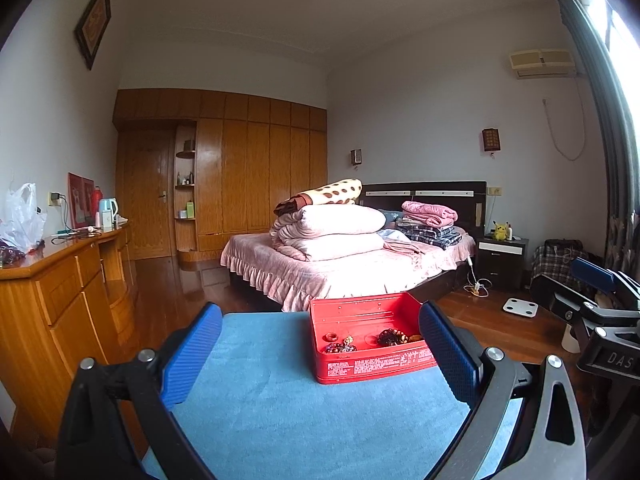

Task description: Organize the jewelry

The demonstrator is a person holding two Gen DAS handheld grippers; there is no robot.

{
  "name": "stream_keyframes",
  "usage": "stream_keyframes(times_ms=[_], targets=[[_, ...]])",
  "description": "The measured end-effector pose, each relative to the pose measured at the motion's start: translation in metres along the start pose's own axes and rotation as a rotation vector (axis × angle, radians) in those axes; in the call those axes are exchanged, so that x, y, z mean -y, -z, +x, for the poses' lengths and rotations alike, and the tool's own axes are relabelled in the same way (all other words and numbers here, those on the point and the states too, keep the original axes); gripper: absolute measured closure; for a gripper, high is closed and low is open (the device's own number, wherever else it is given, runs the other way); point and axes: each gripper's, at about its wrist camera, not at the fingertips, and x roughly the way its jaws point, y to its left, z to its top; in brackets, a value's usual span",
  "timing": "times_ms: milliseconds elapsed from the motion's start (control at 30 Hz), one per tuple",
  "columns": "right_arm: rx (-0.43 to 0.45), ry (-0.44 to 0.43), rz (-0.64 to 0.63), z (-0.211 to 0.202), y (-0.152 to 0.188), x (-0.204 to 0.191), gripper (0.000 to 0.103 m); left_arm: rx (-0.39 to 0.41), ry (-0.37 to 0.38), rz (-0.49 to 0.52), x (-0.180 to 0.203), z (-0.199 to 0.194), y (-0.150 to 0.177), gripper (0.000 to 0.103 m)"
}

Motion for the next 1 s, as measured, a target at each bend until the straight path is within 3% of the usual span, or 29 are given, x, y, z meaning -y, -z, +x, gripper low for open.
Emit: stream_keyframes(times_ms=[1000], targets=[[-0.002,-0.001,-0.015,0.0,-0.0055,0.0073,0.005,-0.019,-0.014,0.0,-0.0031,0.0029,-0.0037,0.006]])
